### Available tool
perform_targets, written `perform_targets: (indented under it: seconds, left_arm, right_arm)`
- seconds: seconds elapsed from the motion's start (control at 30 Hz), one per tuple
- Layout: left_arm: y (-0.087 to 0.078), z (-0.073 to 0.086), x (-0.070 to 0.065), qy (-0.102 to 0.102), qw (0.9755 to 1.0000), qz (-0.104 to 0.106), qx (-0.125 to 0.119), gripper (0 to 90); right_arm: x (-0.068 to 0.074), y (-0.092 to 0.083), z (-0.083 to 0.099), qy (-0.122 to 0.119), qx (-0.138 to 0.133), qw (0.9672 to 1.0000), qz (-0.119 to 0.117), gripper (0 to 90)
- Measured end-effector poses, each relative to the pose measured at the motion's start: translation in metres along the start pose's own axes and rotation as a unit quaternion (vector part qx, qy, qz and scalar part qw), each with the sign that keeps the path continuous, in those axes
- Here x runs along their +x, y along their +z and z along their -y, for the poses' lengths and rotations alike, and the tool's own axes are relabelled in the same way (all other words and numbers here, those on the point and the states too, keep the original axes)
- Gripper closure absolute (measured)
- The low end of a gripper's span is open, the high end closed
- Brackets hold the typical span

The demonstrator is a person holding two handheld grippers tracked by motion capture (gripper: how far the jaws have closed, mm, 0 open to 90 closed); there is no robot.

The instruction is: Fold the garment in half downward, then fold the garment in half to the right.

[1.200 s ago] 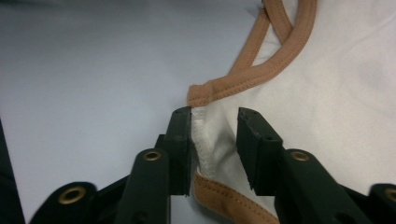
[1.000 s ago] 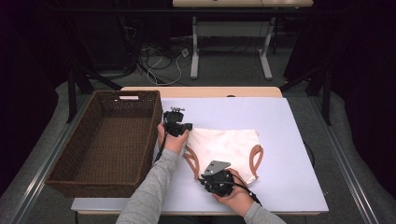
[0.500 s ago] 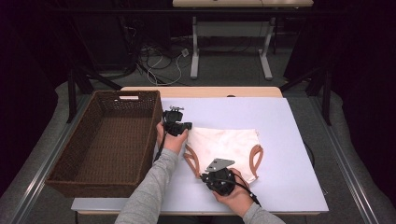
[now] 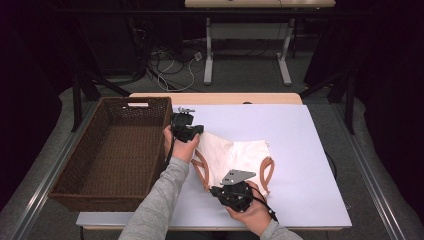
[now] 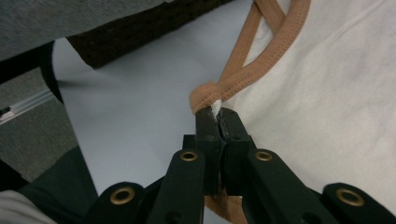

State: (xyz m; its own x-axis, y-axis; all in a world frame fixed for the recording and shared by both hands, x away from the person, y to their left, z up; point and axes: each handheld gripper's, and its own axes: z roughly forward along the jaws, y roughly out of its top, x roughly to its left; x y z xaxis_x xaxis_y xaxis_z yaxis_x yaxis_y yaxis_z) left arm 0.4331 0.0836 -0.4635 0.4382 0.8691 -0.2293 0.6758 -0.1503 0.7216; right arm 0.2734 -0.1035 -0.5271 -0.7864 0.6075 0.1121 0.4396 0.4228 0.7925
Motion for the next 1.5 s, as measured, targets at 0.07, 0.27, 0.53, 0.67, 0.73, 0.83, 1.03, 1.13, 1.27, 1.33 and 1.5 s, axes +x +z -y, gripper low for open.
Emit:
perform_targets:
  seconds: [0.07, 0.27, 0.53, 0.67, 0.73, 0.83, 1.03, 1.13, 1.27, 1.33, 1.5]
  left_arm:
    - [-0.006, -0.002, 0.0, 0.001, 1.0, -0.005, -0.003, 87.9]
    - [-0.022, -0.005, 0.007, -0.02, 0.9995, -0.021, -0.016, 88.0]
    - [-0.037, -0.007, 0.008, -0.03, 0.9986, -0.036, -0.024, 87.9]
    - [-0.031, -0.006, 0.007, -0.023, 0.9989, -0.039, -0.009, 87.9]
    - [-0.027, -0.006, 0.007, -0.024, 0.9991, -0.036, -0.004, 87.9]
    - [-0.022, -0.006, 0.005, -0.019, 0.9992, -0.034, 0.004, 88.0]
    - [-0.01, -0.009, -0.005, -0.008, 0.9993, -0.031, 0.018, 88.0]
    - [-0.005, -0.013, -0.011, 0.002, 0.9994, -0.028, 0.023, 87.9]
    - [0.002, -0.018, -0.017, 0.009, 0.9992, -0.023, 0.03, 87.9]
    - [0.005, -0.02, -0.019, 0.009, 0.9992, -0.024, 0.031, 88.0]
    - [0.004, -0.024, -0.024, 0.014, 0.9994, -0.022, 0.024, 88.0]
  right_arm:
    - [0.003, -0.001, -0.002, 0.006, -0.01, 0.9999, -0.007, 87.7]
    - [0.012, -0.002, -0.014, 0.004, -0.032, 0.9991, -0.029, 87.7]
    - [0.027, 0.005, -0.026, -0.01, -0.048, 0.998, -0.041, 87.7]
    - [0.028, 0.008, -0.022, -0.014, -0.041, 0.9984, -0.037, 87.7]
    - [0.026, 0.007, -0.02, -0.012, -0.038, 0.9985, -0.036, 87.7]
    - [0.025, 0.005, -0.017, -0.009, -0.036, 0.9987, -0.034, 87.7]
    - [0.018, 0.001, -0.011, 0.003, -0.037, 0.9987, -0.036, 87.7]
    - [0.015, -0.002, -0.008, 0.006, -0.036, 0.9987, -0.036, 87.8]
    - [0.011, -0.006, -0.005, 0.014, -0.038, 0.9986, -0.034, 87.7]
    - [0.008, -0.008, -0.004, 0.02, -0.04, 0.9984, -0.034, 87.7]
    - [0.002, -0.015, -0.003, 0.038, -0.051, 0.9973, -0.037, 87.8]
